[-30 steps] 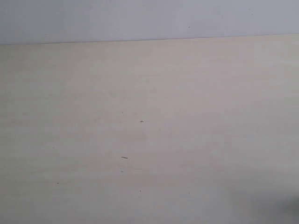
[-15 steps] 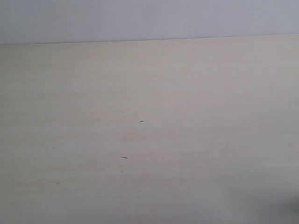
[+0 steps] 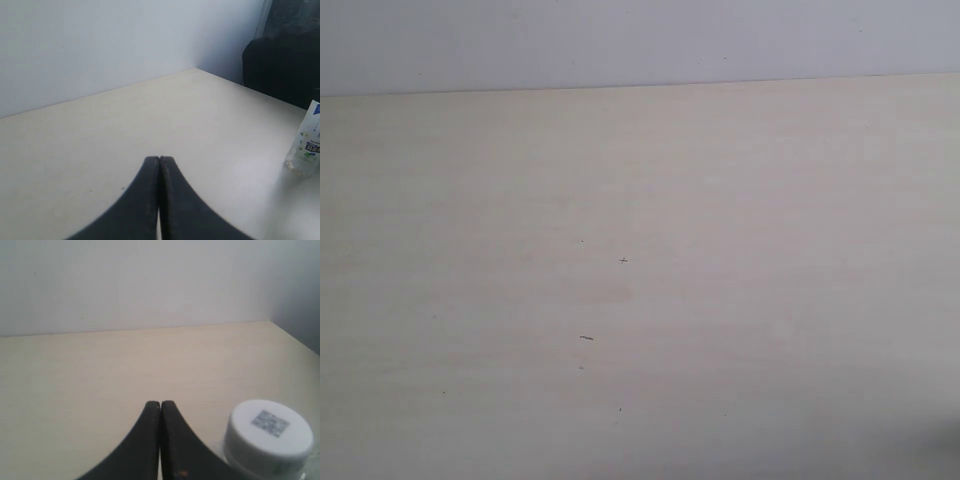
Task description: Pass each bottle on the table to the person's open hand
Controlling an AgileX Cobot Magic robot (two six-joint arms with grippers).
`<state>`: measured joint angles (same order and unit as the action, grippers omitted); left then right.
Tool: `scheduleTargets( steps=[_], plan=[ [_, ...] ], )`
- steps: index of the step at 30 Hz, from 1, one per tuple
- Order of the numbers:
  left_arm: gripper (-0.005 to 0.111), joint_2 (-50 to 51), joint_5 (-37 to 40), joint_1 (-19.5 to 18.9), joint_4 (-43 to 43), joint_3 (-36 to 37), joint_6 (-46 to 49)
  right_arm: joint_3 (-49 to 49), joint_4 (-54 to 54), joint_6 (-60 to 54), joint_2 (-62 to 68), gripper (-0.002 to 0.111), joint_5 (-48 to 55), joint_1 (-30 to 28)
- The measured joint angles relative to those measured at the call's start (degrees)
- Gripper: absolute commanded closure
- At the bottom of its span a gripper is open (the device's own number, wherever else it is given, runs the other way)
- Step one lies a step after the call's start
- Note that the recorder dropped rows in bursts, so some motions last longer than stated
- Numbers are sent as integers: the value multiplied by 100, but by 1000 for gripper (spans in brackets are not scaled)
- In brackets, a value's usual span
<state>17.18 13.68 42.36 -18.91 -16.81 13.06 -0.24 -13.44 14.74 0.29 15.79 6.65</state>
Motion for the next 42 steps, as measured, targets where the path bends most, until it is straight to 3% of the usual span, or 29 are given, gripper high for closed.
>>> scheduleTargets(
  steps=[35, 39, 42],
  plan=[
    [107, 0, 0, 0, 0, 0, 0, 0, 0, 0, 0, 108, 48, 0],
    [107, 0, 0, -320, 0, 0, 0, 0, 0, 0, 0, 108, 48, 0],
    [107, 0, 0, -881, 0, 0, 0, 0, 0, 0, 0, 108, 48, 0]
  ],
)
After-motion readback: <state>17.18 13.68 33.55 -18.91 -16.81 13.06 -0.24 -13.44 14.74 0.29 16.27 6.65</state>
